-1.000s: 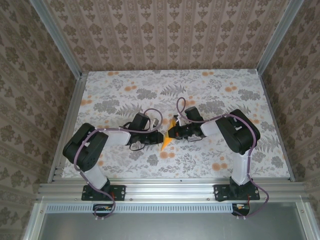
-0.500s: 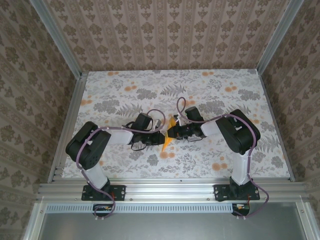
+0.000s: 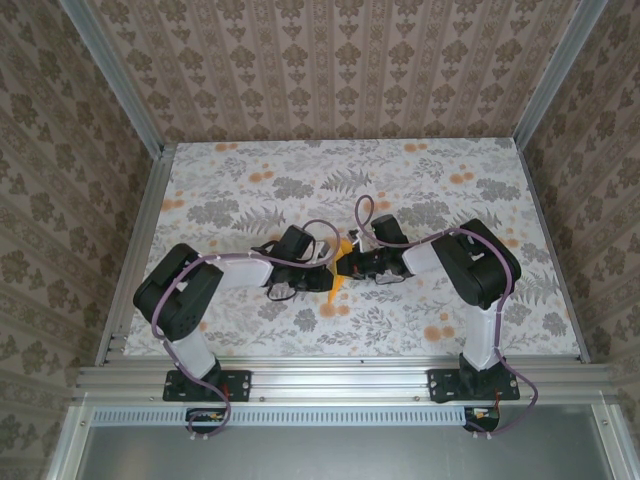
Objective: Fold a paper plane with a square sheet of paper (pick it up from the middle)
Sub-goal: Fold the wing for the fifth time at the center of the table.
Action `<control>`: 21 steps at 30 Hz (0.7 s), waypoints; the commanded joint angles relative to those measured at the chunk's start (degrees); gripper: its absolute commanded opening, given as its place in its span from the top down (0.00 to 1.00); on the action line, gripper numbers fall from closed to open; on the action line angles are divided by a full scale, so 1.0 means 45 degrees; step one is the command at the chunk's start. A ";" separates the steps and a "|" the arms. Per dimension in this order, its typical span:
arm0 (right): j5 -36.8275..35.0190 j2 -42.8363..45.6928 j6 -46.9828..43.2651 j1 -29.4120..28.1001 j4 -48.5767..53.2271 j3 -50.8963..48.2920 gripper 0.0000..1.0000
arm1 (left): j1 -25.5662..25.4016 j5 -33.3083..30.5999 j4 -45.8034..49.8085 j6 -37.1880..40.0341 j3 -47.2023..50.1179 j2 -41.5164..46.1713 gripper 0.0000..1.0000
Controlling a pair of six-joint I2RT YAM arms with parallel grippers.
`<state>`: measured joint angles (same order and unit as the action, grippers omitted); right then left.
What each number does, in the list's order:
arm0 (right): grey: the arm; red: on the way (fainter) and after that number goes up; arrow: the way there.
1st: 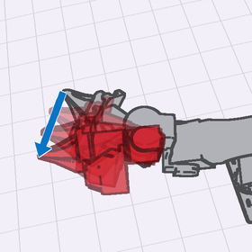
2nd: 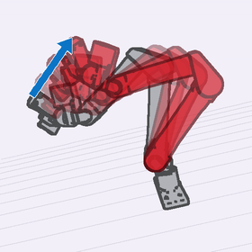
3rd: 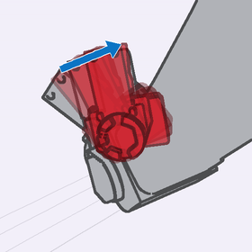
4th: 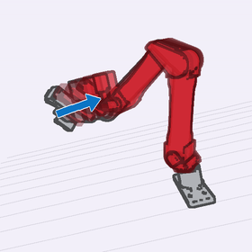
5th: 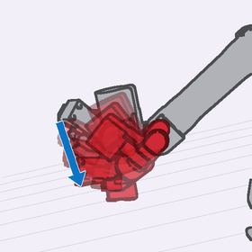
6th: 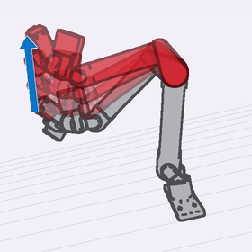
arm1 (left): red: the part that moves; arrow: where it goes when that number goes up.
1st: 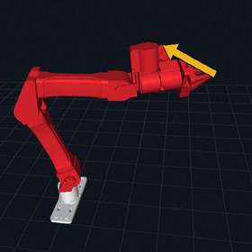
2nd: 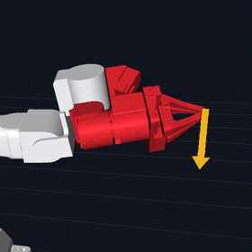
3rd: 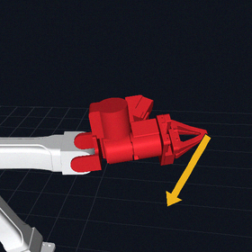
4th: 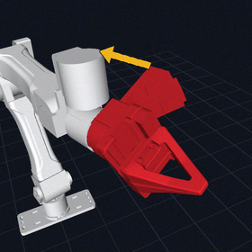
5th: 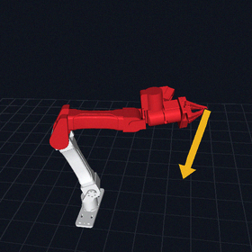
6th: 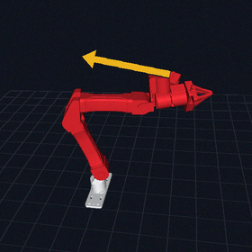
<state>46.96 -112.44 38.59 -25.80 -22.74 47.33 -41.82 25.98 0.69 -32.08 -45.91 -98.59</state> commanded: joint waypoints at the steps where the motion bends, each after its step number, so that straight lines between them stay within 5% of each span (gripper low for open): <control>1: -0.1441 -0.0032 -0.0030 0.0089 0.0707 -0.0478 0.98 | -0.0234 -0.0306 0.0780 0.0426 -0.0187 -0.0265 0.81; 13: -0.1832 0.0065 -0.1181 0.0148 0.0777 -0.0708 1.00 | -0.0072 0.0249 0.0324 -0.0490 -0.0059 0.0622 0.76; 21: -0.1569 0.0047 -0.1139 0.0157 0.0279 -0.0831 1.00 | 0.0149 0.1213 -0.1301 -0.1647 0.0728 0.0741 0.85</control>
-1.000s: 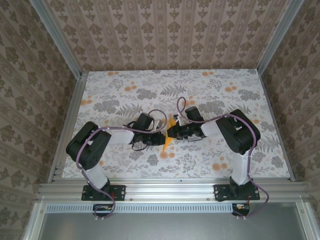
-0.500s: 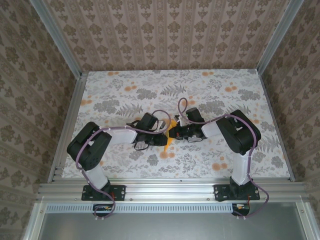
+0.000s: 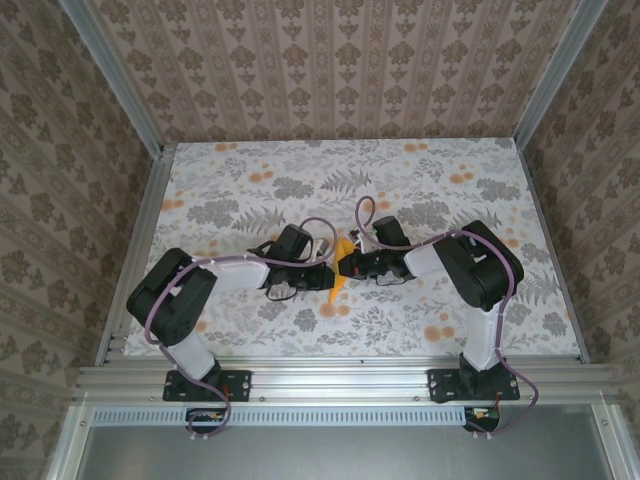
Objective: Fold a paper plane with a square sheet of paper (pick it up from the middle)
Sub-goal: Fold the wing for the fifth time at the center of the table.
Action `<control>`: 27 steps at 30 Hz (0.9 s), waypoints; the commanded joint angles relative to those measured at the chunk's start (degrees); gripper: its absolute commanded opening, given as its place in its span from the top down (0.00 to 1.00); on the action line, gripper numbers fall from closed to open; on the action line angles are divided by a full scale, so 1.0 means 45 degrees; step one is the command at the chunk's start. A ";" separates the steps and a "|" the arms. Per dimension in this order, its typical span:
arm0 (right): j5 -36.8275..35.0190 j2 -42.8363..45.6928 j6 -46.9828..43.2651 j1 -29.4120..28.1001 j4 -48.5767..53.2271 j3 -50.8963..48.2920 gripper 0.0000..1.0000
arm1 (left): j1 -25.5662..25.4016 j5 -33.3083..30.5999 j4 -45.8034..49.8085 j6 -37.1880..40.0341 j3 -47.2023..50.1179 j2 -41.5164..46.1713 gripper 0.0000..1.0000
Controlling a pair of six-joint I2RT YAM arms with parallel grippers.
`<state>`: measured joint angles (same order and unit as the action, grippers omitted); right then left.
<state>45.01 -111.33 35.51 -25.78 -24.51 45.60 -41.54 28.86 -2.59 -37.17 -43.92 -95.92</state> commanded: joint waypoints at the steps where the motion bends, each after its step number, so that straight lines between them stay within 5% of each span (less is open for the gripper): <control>1: -0.1126 -0.0199 -0.0449 0.0162 0.0651 -0.0442 1.00 | 0.0083 0.0624 -0.0653 -0.0562 0.0348 0.0072 0.87; 27: -0.1287 -0.0312 -0.0208 0.0202 0.0583 -0.0564 1.00 | 0.0036 0.1293 -0.1913 -0.0647 0.0539 -0.1214 0.88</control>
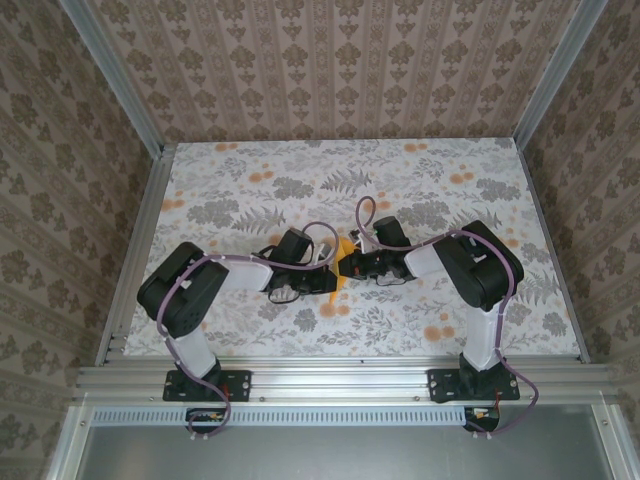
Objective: Fold a paper plane with a square sheet of paper (pick it up from the middle)
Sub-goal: Fold the wing for the fifth time at the center of the table.
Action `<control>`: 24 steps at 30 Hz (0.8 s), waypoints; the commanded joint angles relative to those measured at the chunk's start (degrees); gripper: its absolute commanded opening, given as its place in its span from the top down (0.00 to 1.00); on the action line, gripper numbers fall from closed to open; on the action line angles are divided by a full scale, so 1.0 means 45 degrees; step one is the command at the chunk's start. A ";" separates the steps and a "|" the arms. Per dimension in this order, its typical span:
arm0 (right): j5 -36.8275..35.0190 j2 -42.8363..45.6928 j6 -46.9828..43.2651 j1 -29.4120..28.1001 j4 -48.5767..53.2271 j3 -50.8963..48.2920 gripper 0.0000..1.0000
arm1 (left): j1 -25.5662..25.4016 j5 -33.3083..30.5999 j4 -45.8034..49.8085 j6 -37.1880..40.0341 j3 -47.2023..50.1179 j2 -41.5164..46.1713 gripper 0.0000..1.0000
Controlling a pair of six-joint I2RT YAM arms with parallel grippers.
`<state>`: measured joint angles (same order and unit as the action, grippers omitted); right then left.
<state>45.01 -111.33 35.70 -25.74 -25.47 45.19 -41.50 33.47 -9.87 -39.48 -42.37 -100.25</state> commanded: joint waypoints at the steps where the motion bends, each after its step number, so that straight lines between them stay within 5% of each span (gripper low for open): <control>1: -0.1292 -0.0308 -0.0248 0.0192 0.0763 -0.0491 1.00 | 0.0022 0.0257 -0.0297 -0.0142 0.0199 -0.0262 0.88; 24: -0.1375 -0.0320 -0.0404 0.0231 0.0854 -0.0511 1.00 | 0.0084 0.0628 -0.0724 -0.0513 0.1129 0.0785 0.83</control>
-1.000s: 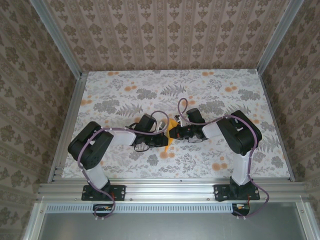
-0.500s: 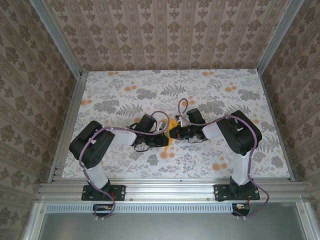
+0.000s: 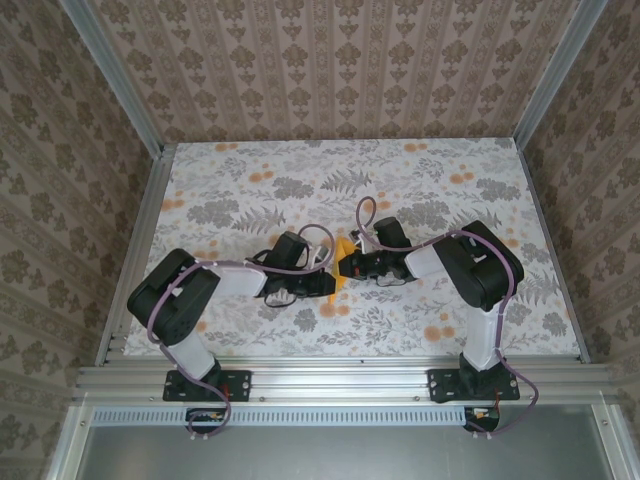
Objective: Fold a paper plane with a square sheet of paper (pick it up from the middle)
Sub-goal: Fold the wing for the fifth time at the center of the table.
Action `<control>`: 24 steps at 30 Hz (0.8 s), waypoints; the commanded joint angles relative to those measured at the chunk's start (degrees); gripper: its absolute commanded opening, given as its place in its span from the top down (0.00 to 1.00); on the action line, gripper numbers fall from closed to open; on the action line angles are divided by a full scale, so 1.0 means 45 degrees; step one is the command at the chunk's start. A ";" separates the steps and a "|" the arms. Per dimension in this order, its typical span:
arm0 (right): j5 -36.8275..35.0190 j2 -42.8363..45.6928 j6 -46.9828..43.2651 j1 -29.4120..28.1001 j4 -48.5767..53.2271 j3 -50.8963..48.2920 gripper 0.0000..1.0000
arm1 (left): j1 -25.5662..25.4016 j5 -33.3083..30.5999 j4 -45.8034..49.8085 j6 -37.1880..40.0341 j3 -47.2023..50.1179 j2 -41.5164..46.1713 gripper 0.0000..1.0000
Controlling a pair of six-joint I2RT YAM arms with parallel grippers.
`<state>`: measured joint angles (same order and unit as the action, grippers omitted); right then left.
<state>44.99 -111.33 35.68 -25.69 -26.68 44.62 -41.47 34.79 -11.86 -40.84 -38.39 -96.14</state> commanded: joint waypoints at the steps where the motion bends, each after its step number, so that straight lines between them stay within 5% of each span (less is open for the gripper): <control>1: -0.1365 -0.0326 -0.0391 0.0221 0.1099 -0.0385 1.00 | 0.0081 0.0318 -0.0375 -0.0240 0.0283 -0.0165 0.83; 17: -0.1419 -0.0405 -0.0321 0.0221 0.1168 -0.0311 1.00 | 0.0008 0.1005 -0.1379 -0.0474 0.0180 -0.1055 0.80; 24: -0.1575 -0.0420 -0.0274 0.0240 0.1190 -0.0326 1.00 | -0.0347 0.0542 -0.0059 0.0248 -0.0101 -0.1351 0.80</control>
<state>44.97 -111.33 35.70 -25.69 -26.65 44.62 -41.47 38.33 -16.67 -42.24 -38.09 -99.72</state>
